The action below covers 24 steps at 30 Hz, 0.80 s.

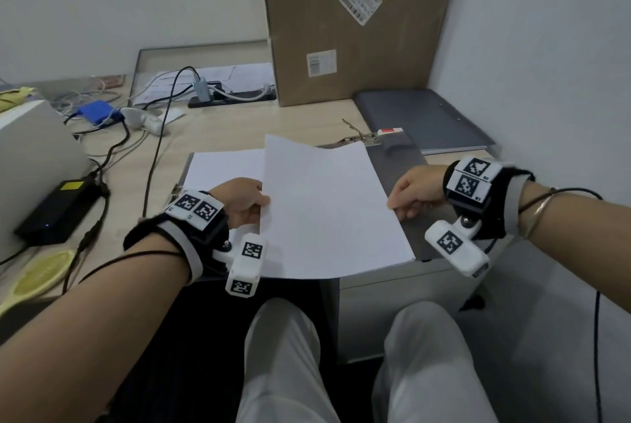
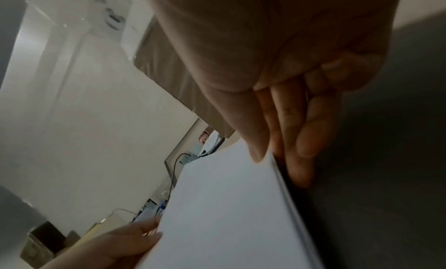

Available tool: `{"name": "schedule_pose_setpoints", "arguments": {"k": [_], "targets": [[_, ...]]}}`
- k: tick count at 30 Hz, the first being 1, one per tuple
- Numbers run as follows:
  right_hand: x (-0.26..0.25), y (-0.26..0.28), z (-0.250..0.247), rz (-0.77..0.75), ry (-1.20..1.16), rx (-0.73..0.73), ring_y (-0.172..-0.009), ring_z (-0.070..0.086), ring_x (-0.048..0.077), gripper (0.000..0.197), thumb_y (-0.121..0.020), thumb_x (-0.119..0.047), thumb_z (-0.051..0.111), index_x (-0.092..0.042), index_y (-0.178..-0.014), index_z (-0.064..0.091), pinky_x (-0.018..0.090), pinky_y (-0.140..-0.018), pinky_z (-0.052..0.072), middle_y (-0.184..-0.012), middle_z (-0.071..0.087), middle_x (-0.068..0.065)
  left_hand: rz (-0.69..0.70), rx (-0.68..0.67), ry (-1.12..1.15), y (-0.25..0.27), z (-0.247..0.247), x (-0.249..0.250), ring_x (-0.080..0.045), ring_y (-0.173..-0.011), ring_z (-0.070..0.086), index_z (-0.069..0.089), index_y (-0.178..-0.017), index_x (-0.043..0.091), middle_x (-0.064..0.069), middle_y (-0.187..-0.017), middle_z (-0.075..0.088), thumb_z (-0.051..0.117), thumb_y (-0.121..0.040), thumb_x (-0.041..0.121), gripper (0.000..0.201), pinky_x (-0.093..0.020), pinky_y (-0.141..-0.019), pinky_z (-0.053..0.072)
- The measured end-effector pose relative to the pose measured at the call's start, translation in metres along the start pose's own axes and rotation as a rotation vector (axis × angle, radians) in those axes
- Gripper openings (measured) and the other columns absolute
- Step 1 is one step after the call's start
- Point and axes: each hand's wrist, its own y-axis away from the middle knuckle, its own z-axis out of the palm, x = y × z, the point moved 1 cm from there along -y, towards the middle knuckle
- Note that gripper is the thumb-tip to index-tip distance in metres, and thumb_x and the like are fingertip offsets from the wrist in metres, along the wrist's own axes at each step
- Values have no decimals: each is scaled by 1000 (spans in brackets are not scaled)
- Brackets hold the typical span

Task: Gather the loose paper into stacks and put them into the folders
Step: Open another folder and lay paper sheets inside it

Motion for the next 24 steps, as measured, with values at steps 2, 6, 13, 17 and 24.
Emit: {"name": "schedule_pose_setpoints", "arguments": {"k": [2,6,13,17,24], "targets": [[-9,-2,-14,-27,30,101,-56,57,6,11,-87,-21,65,-15,-78,63,11,-35,32,-72,69,-1,10,4,18,-2,-4,-2,-16,-54,67,56,-93,6,-10,-83,64,39,-97,-6,21,-27,-54,58],[-32,-28,-46,-182,-73,399,-37,53,-3,10,-81,-8,68,-13,-74,66,9,-45,41,-54,66,-6,-15,-40,51,-6,-5,-5,-17,-53,66,57,-94,7,-9,-77,65,39,-98,-4,22,-30,-57,57],[-81,-101,-80,-227,186,462,-68,63,16,34,-83,-21,68,-16,-115,60,31,-71,53,-98,69,4,-91,-138,31,-13,0,2,-26,-66,55,52,-77,8,-10,-73,58,42,-96,3,22,-36,-70,43],[-93,-132,-83,-222,208,388,-71,65,17,51,-84,-24,68,-16,-131,50,31,-64,55,-114,64,4,-85,-155,23,-17,2,8,-23,-69,58,54,-87,6,-10,-82,62,43,-100,9,17,-33,-65,49],[-94,-150,-82,-268,251,432,-36,55,-2,15,-84,-23,65,-10,-88,73,7,-36,40,-70,68,1,-6,-120,64,-22,4,8,-17,-64,64,57,-102,5,-12,-89,65,49,-97,4,9,-26,-61,56]]}}
